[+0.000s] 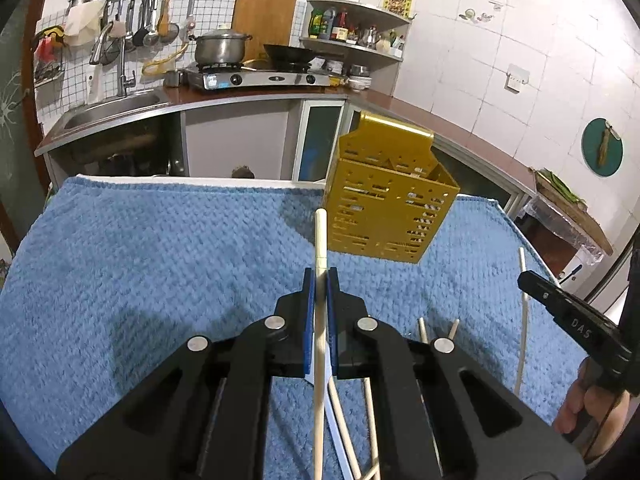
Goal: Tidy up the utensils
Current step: 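Raise both held chopsticks and lower them into the yellow caddy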
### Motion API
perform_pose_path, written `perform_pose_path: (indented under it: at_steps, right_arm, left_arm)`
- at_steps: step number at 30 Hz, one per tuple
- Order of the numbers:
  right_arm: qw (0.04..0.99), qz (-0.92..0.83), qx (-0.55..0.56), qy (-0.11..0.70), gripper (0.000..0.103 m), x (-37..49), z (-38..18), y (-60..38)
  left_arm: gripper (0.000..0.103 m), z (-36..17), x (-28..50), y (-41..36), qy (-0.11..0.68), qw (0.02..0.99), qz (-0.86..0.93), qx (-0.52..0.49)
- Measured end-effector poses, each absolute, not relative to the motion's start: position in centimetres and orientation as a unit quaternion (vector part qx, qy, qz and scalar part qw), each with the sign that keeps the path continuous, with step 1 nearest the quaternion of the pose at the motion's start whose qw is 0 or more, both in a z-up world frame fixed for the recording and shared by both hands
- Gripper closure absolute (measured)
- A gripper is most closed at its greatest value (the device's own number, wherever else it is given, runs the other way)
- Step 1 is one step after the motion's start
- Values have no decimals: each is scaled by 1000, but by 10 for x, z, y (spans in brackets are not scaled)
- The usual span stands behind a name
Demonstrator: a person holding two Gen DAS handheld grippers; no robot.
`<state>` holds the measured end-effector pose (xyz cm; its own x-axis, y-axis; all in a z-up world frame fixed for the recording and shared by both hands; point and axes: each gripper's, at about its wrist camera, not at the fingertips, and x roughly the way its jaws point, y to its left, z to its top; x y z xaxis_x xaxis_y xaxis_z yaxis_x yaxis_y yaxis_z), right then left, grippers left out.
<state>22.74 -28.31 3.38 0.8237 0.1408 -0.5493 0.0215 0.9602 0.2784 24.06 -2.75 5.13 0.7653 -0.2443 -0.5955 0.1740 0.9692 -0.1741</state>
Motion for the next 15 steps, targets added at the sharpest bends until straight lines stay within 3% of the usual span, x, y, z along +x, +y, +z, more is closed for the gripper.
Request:
perform_pose_path:
  at_steps: [15]
  right_arm:
    - [985, 43, 87, 141, 97, 218, 104, -264]
  left_arm:
    - [99, 117, 247, -45, 230, 965, -121, -38]
